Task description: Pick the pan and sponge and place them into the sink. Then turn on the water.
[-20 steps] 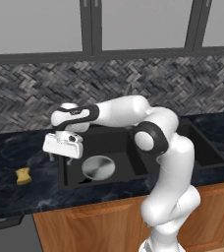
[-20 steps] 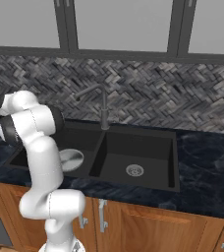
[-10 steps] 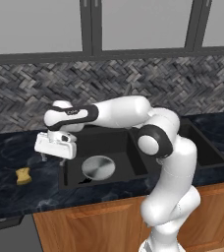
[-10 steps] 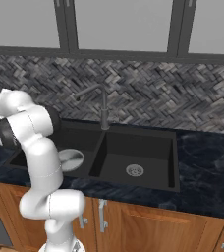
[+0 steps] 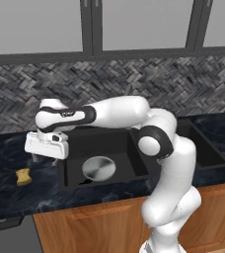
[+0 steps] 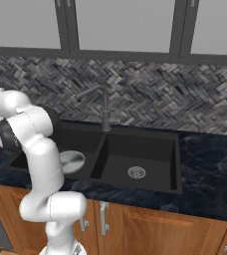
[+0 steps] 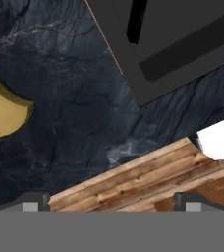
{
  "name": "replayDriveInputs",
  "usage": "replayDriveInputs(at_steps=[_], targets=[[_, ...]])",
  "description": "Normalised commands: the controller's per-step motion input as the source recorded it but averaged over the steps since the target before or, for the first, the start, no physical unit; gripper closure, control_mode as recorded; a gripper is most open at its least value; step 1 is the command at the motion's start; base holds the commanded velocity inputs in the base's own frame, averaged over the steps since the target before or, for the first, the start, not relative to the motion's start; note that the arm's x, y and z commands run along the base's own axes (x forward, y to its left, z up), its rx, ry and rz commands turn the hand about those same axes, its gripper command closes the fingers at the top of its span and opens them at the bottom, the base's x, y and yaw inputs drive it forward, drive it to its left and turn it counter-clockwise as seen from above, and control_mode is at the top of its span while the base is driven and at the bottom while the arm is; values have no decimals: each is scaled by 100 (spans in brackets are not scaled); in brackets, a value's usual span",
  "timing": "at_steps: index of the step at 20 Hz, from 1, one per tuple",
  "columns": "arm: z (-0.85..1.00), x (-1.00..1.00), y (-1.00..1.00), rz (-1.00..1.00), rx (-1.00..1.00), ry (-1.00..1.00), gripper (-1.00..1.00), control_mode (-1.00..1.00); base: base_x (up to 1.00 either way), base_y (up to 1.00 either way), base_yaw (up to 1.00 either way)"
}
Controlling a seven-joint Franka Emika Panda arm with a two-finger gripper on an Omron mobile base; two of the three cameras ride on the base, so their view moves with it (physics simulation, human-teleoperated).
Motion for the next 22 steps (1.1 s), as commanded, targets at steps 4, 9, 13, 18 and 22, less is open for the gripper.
replayDriveInputs(at_steps=[4,9,13,18,22], targets=[[8,1,25,12,-5,-7,-100,-100,0,0,0],[3,6,17,15,-2,-7,-100,-100,0,0,0],[1,5,17,16,-3,-8,-100,-100,0,0,0],[-2,2,18,16,-2,-7,-100,-100,0,0,0],[-6,2,10,16,0,-8,-100,-100,0,0,0]])
